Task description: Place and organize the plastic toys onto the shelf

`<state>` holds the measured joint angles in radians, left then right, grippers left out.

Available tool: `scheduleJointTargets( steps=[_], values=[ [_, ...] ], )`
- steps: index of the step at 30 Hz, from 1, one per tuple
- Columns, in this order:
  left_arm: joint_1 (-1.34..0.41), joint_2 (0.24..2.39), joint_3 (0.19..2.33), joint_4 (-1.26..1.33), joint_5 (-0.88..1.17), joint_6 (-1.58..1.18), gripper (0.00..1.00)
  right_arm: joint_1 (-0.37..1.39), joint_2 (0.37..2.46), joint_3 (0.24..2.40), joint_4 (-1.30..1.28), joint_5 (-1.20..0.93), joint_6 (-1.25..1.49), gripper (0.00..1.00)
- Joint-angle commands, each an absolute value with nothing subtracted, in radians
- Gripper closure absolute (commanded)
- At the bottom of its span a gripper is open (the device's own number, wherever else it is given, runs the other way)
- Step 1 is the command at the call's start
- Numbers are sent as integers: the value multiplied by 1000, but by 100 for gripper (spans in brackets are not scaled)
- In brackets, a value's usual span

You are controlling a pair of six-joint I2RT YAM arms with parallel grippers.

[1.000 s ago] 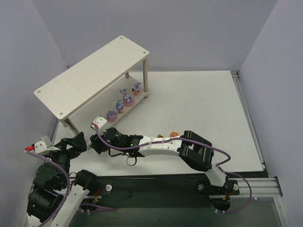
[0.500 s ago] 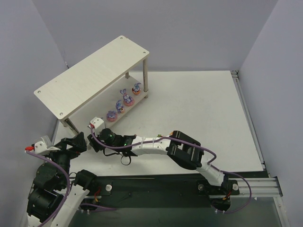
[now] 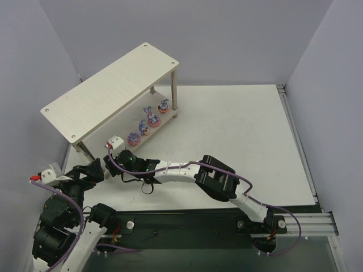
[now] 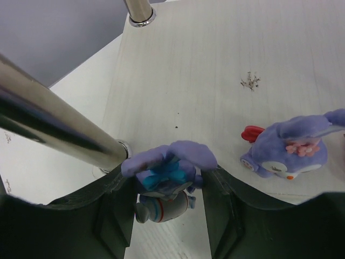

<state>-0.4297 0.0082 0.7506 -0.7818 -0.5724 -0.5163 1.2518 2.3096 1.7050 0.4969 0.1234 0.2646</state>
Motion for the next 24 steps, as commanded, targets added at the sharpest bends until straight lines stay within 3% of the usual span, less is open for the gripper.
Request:
scheduleJointTargets(
  steps=[1, 10, 24],
  values=[
    [-430, -40, 758, -758, -584, -508, 3, 1246, 2335, 1779, 538, 144, 281, 88],
    [-430, -43, 759, -761, -588, -509, 3, 1235, 2368, 1812, 525, 147, 298, 87],
    [-430, -43, 759, -764, -591, -509, 3, 1232, 2401, 1871, 474, 161, 321, 69]
  ],
)
